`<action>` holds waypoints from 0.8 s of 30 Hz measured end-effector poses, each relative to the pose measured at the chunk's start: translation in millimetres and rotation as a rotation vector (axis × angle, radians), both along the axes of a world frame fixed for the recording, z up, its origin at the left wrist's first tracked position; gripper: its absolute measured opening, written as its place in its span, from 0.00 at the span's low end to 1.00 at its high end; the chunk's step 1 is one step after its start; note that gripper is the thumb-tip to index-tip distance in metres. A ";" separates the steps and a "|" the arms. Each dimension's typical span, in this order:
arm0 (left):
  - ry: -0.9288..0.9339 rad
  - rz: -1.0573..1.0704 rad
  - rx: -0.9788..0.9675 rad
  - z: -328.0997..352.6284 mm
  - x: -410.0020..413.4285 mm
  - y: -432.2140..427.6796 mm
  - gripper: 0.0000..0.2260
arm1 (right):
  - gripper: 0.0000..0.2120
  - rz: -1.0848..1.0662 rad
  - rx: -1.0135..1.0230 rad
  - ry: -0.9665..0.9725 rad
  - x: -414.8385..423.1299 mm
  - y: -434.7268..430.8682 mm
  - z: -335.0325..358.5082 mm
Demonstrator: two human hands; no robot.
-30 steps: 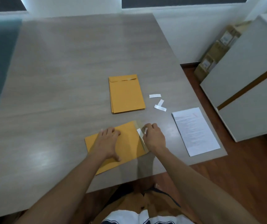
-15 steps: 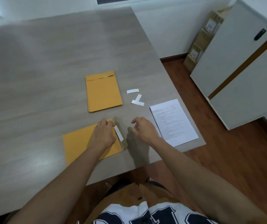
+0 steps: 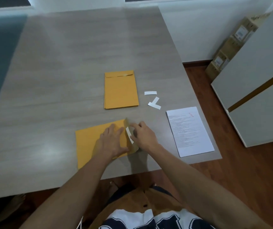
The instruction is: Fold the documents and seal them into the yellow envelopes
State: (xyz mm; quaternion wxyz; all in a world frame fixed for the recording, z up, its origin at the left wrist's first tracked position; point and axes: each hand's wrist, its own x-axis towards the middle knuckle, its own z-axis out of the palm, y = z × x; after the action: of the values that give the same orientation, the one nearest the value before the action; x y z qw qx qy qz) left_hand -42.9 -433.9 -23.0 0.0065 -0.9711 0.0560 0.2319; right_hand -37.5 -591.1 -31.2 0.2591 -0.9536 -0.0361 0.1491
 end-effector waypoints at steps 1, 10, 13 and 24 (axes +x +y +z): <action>0.000 -0.007 -0.003 -1.6 0.3 2.6 0.45 | 0.25 0.020 -0.031 -0.008 2.4 2.7 0.5; -0.051 -0.084 -0.042 -11.6 0.1 22.4 0.48 | 0.27 0.169 -0.200 0.118 23.2 2.7 -1.3; -0.074 -0.086 -0.040 -12.7 -0.2 24.2 0.48 | 0.24 0.196 -0.229 0.097 27.1 5.2 0.8; -0.086 -0.088 -0.043 -15.8 1.9 25.0 0.48 | 0.20 0.223 -0.235 0.092 24.2 6.7 1.8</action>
State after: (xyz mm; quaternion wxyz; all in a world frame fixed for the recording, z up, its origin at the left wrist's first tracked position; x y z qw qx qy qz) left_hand -41.0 -409.0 -38.7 -0.0018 -0.9767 0.1033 0.1882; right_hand -13.2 -584.4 -29.5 0.1291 -0.9595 -0.1120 0.2238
